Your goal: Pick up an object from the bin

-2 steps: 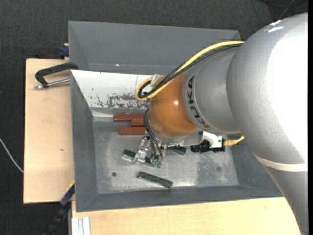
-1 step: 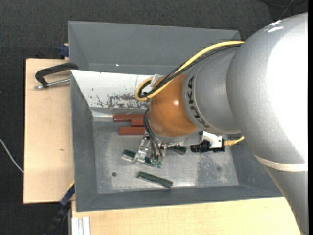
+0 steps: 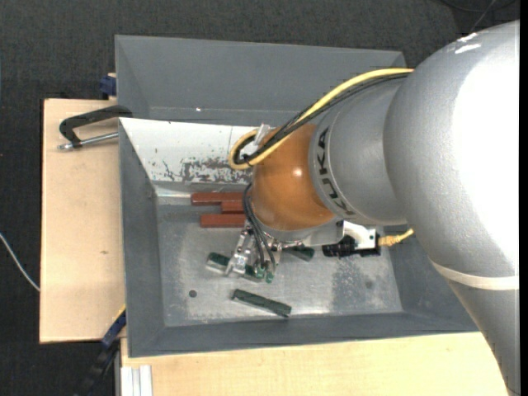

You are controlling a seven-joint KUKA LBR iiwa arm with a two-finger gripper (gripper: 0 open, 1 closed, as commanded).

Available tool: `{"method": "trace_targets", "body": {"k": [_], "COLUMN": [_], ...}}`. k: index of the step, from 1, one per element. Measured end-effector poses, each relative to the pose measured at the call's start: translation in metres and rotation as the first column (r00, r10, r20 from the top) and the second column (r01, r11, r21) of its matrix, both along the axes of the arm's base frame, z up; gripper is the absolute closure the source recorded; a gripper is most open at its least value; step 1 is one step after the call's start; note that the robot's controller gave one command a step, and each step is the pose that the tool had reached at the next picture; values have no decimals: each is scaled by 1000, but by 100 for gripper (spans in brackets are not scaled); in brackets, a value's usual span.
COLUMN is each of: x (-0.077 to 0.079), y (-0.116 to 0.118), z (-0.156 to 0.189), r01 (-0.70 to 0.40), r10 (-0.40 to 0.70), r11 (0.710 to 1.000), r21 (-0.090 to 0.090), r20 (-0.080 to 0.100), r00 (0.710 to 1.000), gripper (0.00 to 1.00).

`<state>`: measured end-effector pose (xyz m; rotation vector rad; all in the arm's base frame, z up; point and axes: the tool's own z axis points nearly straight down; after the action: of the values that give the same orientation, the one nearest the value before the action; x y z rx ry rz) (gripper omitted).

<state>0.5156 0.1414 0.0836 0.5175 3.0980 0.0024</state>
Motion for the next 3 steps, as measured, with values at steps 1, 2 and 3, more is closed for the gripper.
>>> {"method": "trace_targets", "body": {"k": [1,2,3], "x": [0,1,1], "y": [0,1,1], "z": [12,20,27], "r01": [0,-1,-1], "r10": [0,1,1], "r11": [1000,1000,1000], "r21": [0,1,1], "r20": [0,4,4], "r00": [1000,1000,1000], "gripper": [100,100,100]}}
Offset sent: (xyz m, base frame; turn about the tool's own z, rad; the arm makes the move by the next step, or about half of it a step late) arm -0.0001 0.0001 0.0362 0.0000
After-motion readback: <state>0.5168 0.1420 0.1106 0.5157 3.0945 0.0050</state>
